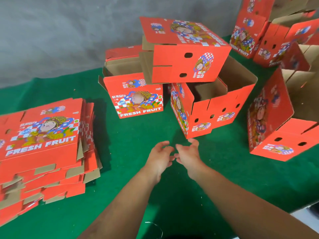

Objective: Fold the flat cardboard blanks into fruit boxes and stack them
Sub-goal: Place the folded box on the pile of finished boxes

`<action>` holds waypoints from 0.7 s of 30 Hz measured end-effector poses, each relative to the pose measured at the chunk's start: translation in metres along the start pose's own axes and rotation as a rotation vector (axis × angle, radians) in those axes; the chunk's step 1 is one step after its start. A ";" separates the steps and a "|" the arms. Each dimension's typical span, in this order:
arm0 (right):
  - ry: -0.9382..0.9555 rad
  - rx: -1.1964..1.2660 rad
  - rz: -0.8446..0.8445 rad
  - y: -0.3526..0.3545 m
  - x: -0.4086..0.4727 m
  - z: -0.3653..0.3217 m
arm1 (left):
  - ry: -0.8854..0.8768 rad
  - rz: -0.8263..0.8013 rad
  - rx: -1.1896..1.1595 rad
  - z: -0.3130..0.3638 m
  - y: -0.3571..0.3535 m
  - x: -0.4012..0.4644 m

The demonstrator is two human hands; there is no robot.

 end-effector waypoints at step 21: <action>0.083 -0.667 -0.586 -0.221 -0.068 0.018 | 0.274 0.375 1.537 -0.043 0.301 -0.003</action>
Point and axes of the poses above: each hand's wrist, its own x-axis towards the middle knuckle, its own y-axis out of the back of the hand, z = x × y, the point moved 4 cm from there along x, towards the middle knuckle, and after that the axes turned 10 degrees about -y, right-handed, at the moved point
